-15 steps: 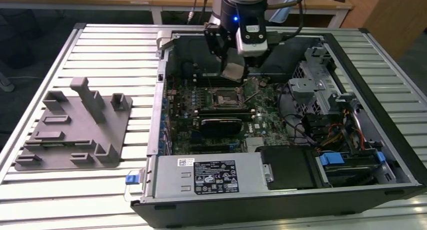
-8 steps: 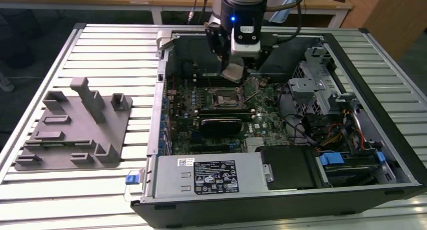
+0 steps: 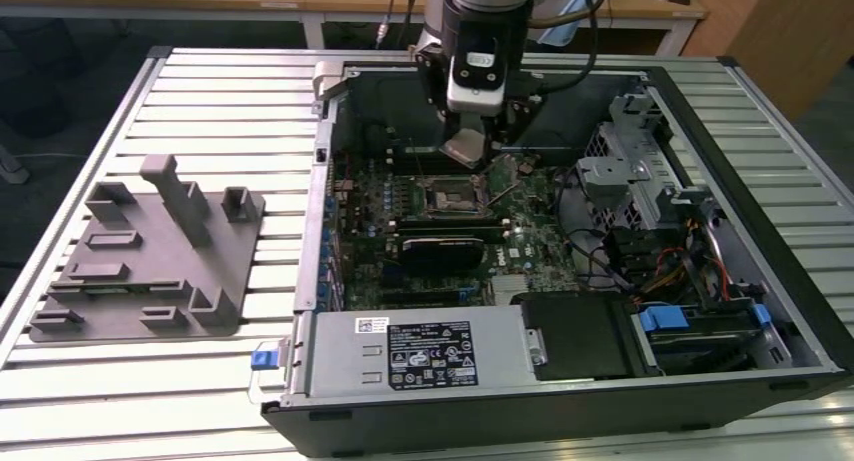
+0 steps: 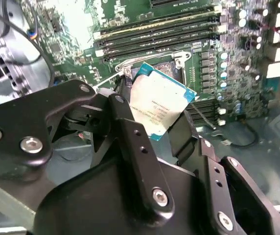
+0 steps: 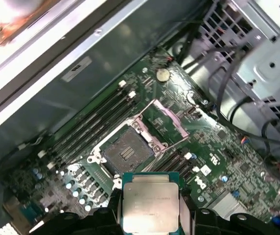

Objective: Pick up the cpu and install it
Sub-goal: 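Place the cpu into insertion slot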

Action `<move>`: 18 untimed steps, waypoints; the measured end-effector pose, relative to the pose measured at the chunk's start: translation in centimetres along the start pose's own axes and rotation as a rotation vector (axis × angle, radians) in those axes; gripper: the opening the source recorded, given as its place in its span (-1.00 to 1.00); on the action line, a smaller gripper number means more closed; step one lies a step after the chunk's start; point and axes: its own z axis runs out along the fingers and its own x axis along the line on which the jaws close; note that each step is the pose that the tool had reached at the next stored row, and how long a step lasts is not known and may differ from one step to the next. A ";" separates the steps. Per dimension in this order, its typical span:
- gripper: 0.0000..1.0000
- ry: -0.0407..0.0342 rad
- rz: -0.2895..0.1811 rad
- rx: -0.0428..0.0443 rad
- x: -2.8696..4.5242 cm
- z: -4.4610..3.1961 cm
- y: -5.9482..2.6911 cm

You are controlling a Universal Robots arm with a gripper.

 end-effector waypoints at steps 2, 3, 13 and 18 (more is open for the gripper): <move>0.08 -0.0021 0.038 0.0004 0.00 0.04 0.00; 0.08 -0.0030 0.055 0.0007 0.00 0.05 0.00; 0.08 -0.0129 0.235 0.0027 0.00 0.20 -0.01; 0.08 -0.0178 0.325 0.0037 0.00 0.26 -0.01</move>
